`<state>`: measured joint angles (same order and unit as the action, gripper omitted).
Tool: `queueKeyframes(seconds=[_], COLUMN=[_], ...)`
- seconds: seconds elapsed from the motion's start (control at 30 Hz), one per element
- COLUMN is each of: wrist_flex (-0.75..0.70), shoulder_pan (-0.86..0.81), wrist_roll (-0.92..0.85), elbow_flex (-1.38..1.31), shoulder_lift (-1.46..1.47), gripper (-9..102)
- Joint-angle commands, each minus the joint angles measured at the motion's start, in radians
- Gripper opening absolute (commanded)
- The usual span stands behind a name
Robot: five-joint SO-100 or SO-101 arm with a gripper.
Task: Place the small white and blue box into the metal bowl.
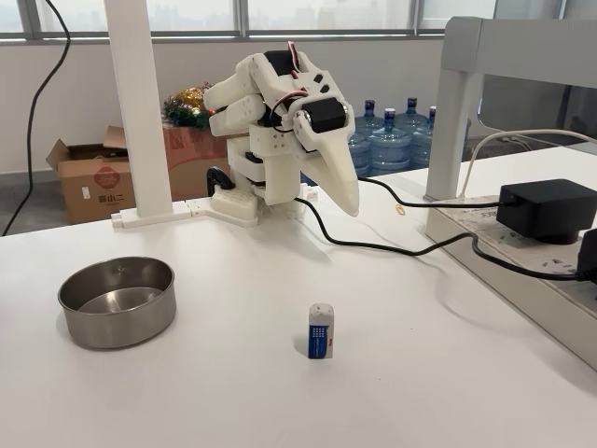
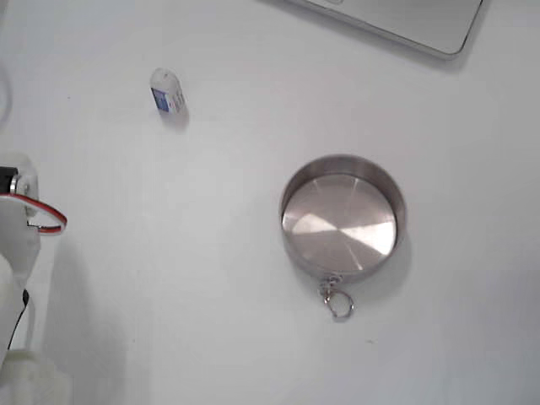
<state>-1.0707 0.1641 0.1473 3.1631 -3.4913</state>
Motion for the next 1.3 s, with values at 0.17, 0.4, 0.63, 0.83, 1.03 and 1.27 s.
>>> queueKeyframes(seconds=[0.17,0.4,0.63,0.83,1.03,1.27], wrist_flex=[0.006,0.006,0.006,0.158,0.229,0.256], shoulder_pan=[-0.006,-0.009,-0.107,-0.186,-0.267,-0.321], wrist_roll=[0.0,0.0,0.0,0.0,0.169,0.894], elbow_flex=[0.046,0.046,0.046,0.046,0.048,0.048], shoulder_lift=[-0.017,-0.017,-0.015,-0.014,-0.014,-0.012], gripper=[-4,-4,-4,-4,-4,-4])
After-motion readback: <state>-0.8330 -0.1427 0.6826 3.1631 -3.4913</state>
